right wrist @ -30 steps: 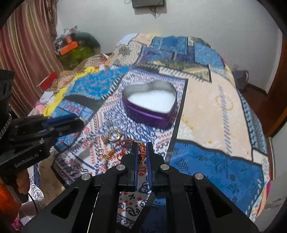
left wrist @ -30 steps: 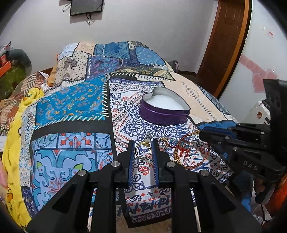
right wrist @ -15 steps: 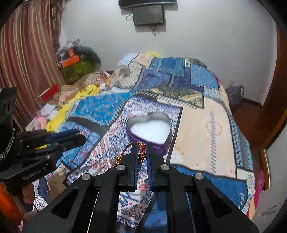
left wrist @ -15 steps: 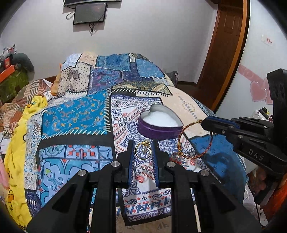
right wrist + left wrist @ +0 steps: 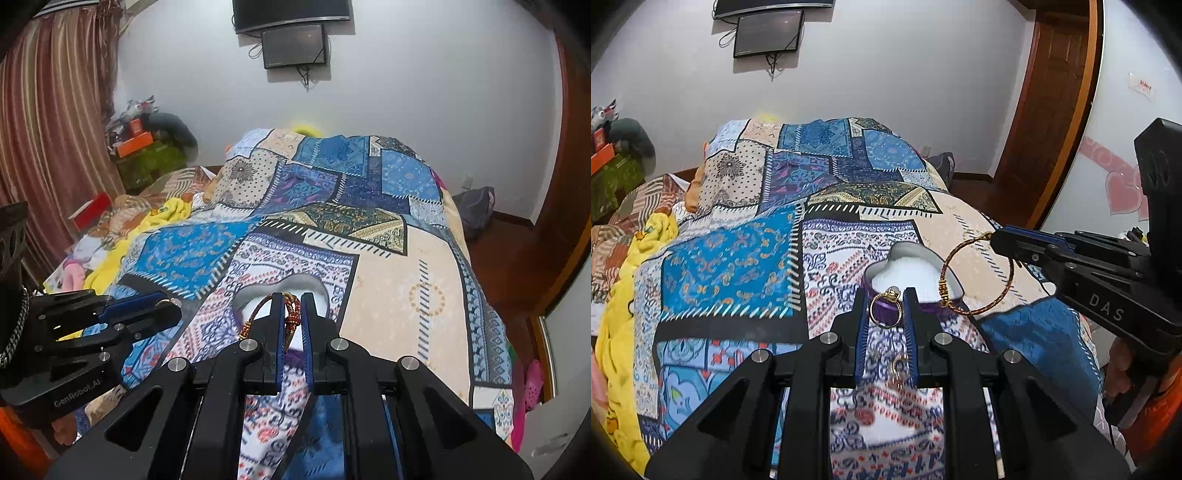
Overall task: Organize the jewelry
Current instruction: 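Carry the ring and bangle over the tin and open both tools inside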
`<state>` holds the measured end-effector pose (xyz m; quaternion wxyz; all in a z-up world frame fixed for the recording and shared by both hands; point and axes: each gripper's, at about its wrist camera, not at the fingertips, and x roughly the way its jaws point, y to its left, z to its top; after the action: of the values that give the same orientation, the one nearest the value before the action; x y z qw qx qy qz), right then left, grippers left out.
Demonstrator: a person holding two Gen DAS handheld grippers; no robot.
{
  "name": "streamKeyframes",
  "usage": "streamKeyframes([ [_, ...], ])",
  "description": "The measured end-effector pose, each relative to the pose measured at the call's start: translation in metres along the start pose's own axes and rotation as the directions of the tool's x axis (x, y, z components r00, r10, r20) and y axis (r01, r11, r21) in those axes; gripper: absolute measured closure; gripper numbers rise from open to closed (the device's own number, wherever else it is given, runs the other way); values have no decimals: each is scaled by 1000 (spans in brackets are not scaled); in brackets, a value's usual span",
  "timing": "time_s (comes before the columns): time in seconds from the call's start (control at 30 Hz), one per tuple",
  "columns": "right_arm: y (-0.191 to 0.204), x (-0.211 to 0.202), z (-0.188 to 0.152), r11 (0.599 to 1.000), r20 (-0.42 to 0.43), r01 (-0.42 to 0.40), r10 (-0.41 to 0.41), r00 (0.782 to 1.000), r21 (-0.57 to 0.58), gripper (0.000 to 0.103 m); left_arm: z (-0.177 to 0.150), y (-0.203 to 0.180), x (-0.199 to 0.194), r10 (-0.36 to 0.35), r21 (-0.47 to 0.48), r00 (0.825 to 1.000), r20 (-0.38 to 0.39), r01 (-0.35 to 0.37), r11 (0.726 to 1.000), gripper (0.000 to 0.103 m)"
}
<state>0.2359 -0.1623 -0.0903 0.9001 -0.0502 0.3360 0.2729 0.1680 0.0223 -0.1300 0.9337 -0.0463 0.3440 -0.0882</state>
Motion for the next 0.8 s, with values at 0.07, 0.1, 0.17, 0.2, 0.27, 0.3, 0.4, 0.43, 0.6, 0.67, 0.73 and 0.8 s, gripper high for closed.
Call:
streamKeyframes([
  [0.07, -3, 4, 2, 1000, 0, 1, -1, 1000, -2, 96, 5, -1, 8, 1, 9, 1000, -4, -1, 1000, 86],
  [0.1, -4, 8, 4, 1000, -1, 1, -1, 1000, -3, 96, 7, -1, 12, 3, 14, 1000, -5, -3, 1000, 86],
  [0.17, -6, 14, 5, 1000, -5, 7, -7, 1000, -9, 96, 10, -2, 19, 7, 21, 1000, -9, -6, 1000, 86],
  [0.2, -6, 18, 6, 1000, -9, 8, -8, 1000, -13, 96, 12, -1, 23, 8, 24, 1000, -12, -8, 1000, 86],
  [0.27, -9, 26, 7, 1000, -20, 4, -4, 1000, -12, 96, 15, 0, 32, 6, 27, 1000, -20, -6, 1000, 86],
  [0.3, -10, 30, 7, 1000, -27, -1, 1, 1000, -10, 96, 17, 0, 38, 4, 28, 1000, -27, -3, 1000, 86],
  [0.4, -16, 41, 7, 1000, -51, -27, 28, 998, 14, 96, 20, 1, 50, -14, 23, 999, -48, 15, 1000, 86],
  [0.43, -17, 44, 6, 999, -61, -34, 36, 997, 22, 96, 20, 1, 54, -18, 23, 998, -56, 19, 1000, 86],
  [0.6, -22, 57, 0, 999, -107, -40, 43, 993, 33, 96, 20, 1, 75, -17, 35, 995, -98, 20, 999, 86],
  [0.67, -23, 61, -2, 998, -129, -47, 52, 990, 39, 96, 20, 1, 81, -20, 36, 993, -113, 24, 999, 86],
  [0.73, -23, 62, -2, 998, -144, -51, 56, 988, 41, 96, 19, 0, 85, -20, 38, 992, -126, 25, 999, 86],
  [0.8, -22, 64, -2, 998, -160, -57, 62, 985, 38, 95, 19, 1, 89, -25, 35, 990, -140, 30, 999, 86],
])
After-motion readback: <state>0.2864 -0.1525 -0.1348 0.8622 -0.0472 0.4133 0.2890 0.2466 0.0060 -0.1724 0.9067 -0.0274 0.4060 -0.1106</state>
